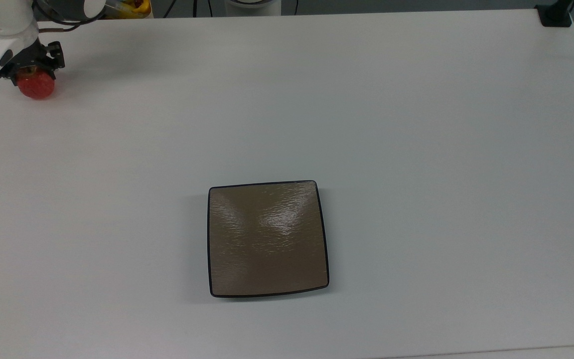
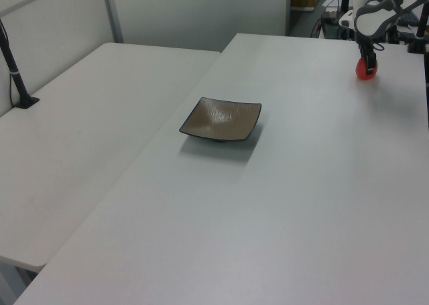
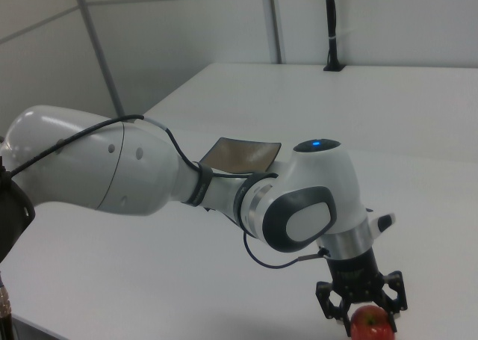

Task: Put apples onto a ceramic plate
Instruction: 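Close the gripper around the red apple, then lift the red apple and carry it over the square plate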

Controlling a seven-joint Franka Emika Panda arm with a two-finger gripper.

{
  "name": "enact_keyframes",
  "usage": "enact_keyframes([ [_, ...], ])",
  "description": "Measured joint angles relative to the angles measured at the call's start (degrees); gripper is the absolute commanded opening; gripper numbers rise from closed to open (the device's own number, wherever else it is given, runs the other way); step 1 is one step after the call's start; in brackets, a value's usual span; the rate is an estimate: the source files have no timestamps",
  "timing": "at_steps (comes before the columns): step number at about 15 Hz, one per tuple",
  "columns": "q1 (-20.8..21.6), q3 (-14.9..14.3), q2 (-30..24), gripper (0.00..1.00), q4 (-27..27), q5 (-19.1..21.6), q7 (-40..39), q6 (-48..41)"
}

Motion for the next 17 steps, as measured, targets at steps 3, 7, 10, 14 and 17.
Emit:
enact_keyframes([
  [3, -0.1, 0.0, -0.3, 0.00, 0.5, 0.0, 0.0, -0.7],
  [7, 1.3, 0.1, -3.1, 0.00, 5.9, 2.3, 0.0, -12.3],
  [10, 5.9, 0.3, -8.3, 0.00, 10.8, 5.4, 0.1, -24.2],
  [14, 11.2, 0.5, -14.9, 0.00, 13.0, 7.0, 1.7, -34.7],
  [17, 15.7, 0.5, -19.3, 0.00, 13.5, 8.6, 5.3, -39.5],
])
